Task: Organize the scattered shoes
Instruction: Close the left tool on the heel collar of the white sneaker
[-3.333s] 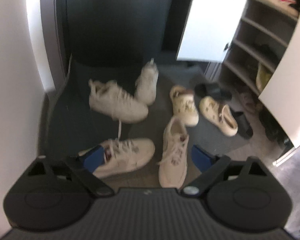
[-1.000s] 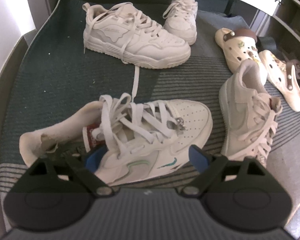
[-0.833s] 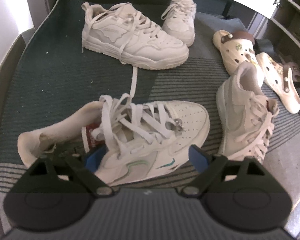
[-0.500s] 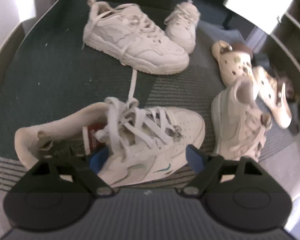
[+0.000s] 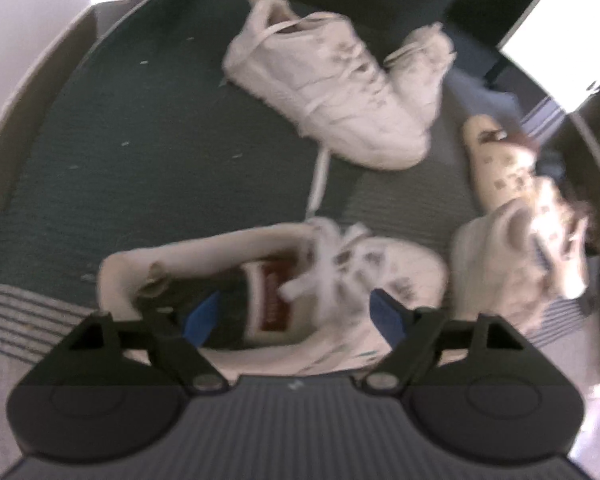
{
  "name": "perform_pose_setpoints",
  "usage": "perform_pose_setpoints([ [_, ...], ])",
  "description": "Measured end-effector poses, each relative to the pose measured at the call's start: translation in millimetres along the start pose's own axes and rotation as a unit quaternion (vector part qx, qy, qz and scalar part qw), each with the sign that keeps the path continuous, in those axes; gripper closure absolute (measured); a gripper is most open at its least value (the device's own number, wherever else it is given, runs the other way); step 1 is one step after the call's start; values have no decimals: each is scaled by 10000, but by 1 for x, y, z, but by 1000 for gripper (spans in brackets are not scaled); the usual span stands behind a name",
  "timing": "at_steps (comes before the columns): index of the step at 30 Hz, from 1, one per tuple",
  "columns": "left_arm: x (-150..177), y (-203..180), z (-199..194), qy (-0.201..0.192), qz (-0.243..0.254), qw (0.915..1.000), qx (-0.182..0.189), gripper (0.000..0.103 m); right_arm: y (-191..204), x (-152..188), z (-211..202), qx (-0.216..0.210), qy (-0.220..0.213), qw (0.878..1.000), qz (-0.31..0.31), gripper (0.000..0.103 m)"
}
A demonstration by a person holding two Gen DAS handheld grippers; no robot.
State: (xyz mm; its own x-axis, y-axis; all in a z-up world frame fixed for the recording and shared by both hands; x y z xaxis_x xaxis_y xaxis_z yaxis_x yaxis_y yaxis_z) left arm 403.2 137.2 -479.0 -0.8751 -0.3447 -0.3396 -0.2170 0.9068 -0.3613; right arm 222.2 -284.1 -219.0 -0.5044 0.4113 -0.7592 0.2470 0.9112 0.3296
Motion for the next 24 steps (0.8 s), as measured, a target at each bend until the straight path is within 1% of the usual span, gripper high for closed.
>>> perform_pose_setpoints([
  [2, 0, -1, 0, -10, -42, 10000, 87, 9, 1, 1, 1, -5, 18, 10000, -19, 0],
  [3, -1, -4, 2, 8, -65, 9998, 202, 5, 2, 2, 2, -14, 45, 10000, -34, 0],
  [6, 0, -13, 6, 69, -133, 9975, 687, 5, 4, 5, 4, -54, 111, 9999, -71, 0],
  [8, 2, -10, 11, 177, -309, 9939, 1042, 8, 4, 6, 5, -83, 143, 9998, -74, 0],
  [9, 2, -4, 12, 189, -440, 9924, 1134, 16, 4, 7, 5, -99, 160, 9998, -53, 0],
  [10, 1, 2, 14, 200, -571, 9906, 1227, 33, 2, 7, 5, -102, 161, 9998, -30, 0],
  [11, 0, 10, 16, 199, -716, 9890, 1279, 42, 1, 7, 5, -104, 163, 9998, -8, 0],
  [12, -2, 18, 17, 211, -824, 9881, 1284, 60, 0, 8, 5, -107, 164, 9998, 15, 0],
  [15, -4, 23, 21, 384, -852, 9856, 1411, 59, -3, 9, 6, -47, 186, 9998, 23, 0],
  [17, -6, 15, 27, 562, -784, 9857, 1383, 49, -3, 10, 8, -44, 225, 9997, 46, 0],
  [18, -7, 10, 31, 613, -782, 9862, 1327, 42, -3, 12, 11, -54, 275, 9996, 84, 0],
  [19, -6, 7, 31, 570, -780, 9873, 1260, 37, -2, 13, 12, -72, 303, 9995, 98, 0],
  [20, -3, 4, 30, 453, -779, 9889, 1184, 37, -1, 13, 13, -89, 322, 9994, 98, 0],
  [21, -1, 2, 28, 335, -777, 9902, 1107, 39, 0, 14, 13, -105, 327, 9994, 79, 0],
  [22, 1, 0, 27, 218, -775, 9914, 1031, 58, 1, 15, 13, -116, 323, 9994, 43, 0],
  [24, 5, -5, 24, -17, -770, 9932, 876, 69, 3, 17, 11, -114, 317, 9994, 15, 0],
])
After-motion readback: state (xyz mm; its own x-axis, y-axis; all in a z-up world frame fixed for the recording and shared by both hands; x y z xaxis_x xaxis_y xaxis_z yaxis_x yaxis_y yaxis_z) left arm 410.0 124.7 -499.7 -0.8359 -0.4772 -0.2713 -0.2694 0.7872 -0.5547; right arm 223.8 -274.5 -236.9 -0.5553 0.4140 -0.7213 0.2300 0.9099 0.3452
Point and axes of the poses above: each gripper's, at about its wrist camera, not at the fingertips, and z roughly the way its jaws point, y to its left, x to its underside, the point moved 5 cm from there along z, roughly the way its jaws point, and after that the axes turned 14 degrees about -z, right-handed, at the moved point
